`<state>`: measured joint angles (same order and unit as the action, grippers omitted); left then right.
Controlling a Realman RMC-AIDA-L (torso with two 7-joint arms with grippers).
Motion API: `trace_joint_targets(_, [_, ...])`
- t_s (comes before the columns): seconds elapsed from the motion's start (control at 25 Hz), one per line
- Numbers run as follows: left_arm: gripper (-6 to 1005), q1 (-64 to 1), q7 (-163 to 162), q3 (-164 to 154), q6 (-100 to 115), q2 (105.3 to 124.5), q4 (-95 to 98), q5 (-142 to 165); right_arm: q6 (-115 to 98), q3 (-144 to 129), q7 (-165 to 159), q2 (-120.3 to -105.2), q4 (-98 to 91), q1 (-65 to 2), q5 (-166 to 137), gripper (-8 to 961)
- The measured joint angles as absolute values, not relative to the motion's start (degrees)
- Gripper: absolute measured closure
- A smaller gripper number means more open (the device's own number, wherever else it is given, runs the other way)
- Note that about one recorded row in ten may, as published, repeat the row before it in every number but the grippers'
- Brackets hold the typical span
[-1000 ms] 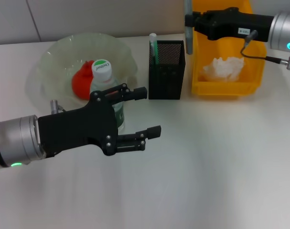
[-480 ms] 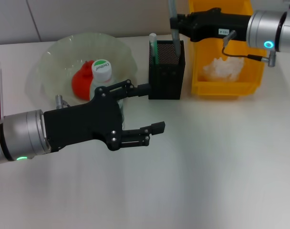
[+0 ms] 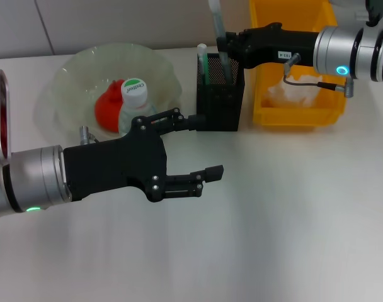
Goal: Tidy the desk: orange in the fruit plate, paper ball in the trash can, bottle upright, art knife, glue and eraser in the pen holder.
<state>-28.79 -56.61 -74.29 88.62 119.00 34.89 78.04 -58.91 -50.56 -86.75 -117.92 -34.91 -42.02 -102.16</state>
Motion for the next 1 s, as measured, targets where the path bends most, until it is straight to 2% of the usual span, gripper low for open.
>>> trace_joint_targets(1.0, [186,-29.1,-56.6,-74.3,88.6,118.91,34.9,78.1,-57.8,-51.3,-84.9,-118.79,-36.4,-41.7,-102.1,791])
